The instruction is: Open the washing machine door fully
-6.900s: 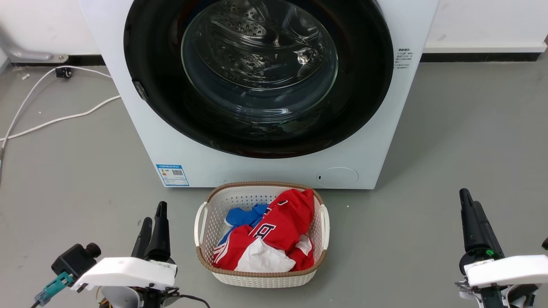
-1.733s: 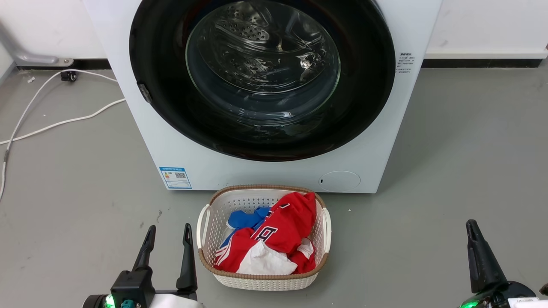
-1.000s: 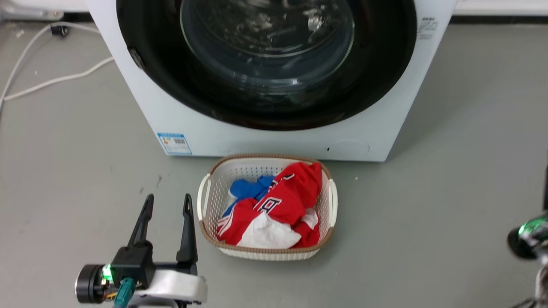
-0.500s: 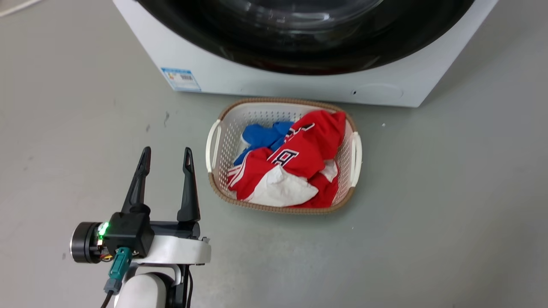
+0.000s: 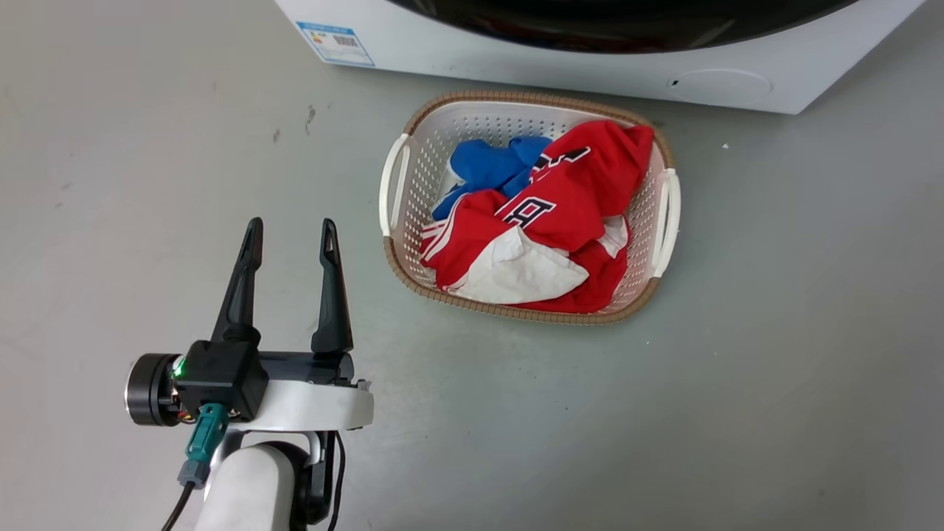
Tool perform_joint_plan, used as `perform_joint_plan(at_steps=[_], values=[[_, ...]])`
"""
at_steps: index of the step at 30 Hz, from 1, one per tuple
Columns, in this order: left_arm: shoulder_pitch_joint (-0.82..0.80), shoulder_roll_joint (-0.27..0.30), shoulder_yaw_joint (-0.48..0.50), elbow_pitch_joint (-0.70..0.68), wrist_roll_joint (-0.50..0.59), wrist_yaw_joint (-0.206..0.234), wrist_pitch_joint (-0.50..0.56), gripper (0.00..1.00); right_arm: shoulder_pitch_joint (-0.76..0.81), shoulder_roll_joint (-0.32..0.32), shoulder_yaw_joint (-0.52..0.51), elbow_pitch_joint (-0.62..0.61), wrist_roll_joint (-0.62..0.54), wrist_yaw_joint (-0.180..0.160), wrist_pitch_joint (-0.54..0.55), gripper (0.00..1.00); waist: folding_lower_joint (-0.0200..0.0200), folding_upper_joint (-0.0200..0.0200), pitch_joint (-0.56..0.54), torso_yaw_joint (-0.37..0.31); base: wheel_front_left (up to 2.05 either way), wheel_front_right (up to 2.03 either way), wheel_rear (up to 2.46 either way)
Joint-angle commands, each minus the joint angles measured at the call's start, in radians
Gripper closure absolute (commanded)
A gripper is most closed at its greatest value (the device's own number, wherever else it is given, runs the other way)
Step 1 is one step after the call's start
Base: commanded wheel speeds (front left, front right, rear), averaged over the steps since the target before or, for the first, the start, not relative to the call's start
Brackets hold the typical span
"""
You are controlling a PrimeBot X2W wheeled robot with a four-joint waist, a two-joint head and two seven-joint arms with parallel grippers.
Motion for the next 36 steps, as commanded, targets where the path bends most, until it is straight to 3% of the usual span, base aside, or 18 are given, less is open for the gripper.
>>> perform_joint_plan(at_steps=[1,10,18,36], values=[[-0.017,-0.001,-0.003,-0.006,-0.005,0.007,-0.002,0.0,-0.043,-0.015,0.02,0.019,-0.017,0.0,0.013,1.0,-0.0002,0.0,0.022,0.014,0.0,0.0,0.0],[-0.034,-0.001,-0.013,-0.008,-0.015,0.018,-0.002,0.0,-0.101,-0.013,0.105,0.057,-0.061,0.0,0.082,1.0,-0.0002,0.0,0.05,0.028,0.0,0.0,0.0],[-0.027,-0.001,-0.004,0.005,-0.015,0.019,-0.002,0.0,-0.028,-0.019,0.137,0.021,-0.039,0.002,0.141,1.0,-0.0002,0.0,0.025,0.018,0.0,0.0,0.0],[0.031,-0.001,0.053,0.009,0.031,-0.017,-0.002,0.0,0.348,0.043,0.21,-0.325,0.064,0.002,0.205,1.0,-0.0002,0.0,-0.088,-0.078,0.0,0.0,0.0]])
